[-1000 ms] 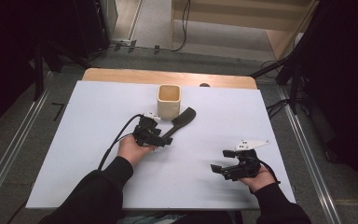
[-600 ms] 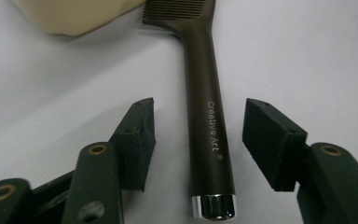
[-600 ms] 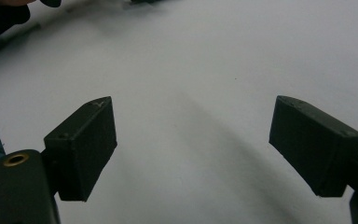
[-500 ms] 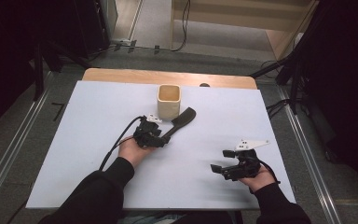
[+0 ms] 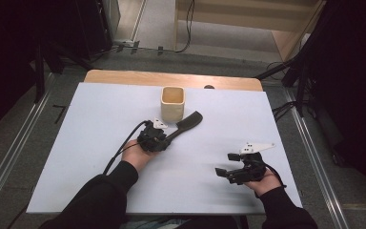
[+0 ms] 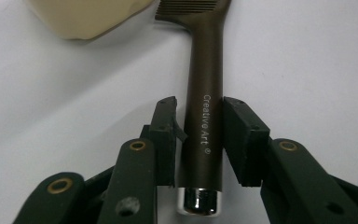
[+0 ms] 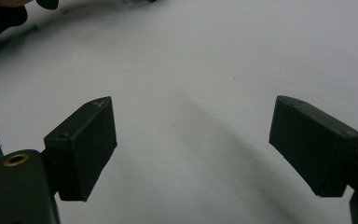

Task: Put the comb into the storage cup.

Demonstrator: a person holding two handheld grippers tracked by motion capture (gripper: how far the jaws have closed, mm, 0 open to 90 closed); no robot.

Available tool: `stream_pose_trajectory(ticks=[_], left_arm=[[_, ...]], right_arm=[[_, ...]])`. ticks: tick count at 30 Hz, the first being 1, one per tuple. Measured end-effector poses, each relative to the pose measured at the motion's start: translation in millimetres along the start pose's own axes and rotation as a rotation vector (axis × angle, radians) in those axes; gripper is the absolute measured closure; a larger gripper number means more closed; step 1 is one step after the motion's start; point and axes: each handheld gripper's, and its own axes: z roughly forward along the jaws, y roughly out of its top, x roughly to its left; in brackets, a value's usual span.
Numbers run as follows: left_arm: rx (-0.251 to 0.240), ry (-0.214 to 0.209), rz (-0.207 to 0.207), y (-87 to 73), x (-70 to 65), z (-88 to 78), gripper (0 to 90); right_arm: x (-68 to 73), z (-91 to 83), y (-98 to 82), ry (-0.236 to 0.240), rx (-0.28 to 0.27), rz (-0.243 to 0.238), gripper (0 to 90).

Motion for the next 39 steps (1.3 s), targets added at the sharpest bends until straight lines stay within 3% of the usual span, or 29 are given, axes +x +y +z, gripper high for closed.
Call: stream_pose_trajectory(ticks=[9,15,17,27,39], left_arm=[[0.006,-0.027,0.01,0.2,3.0,-0.5,72.7],[0.008,-0.059,-0.04,1.8,7.1,-1.0,72.9],[0.008,-0.085,-0.068,2.5,9.5,-1.2,73.0],[0.007,-0.174,-0.127,9.1,14.7,-7.2,73.2],[-0.049,-0.32,-0.171,17.8,8.7,-16.3,73.1]], right_arm=[[0.1,-0.4,0.2,0.0,-0.003,0.003,13.2],[-0.2,-0.6,0.2,-0.002,-0.003,0.006,13.2],[-0.2,-0.8,0.2,-0.002,-0.005,0.007,13.2],[-0.5,-1.6,-0.1,-0.002,-0.006,0.005,13.2],[-0.7,-2.7,0.7,-0.009,-0.019,0.01,13.2]])
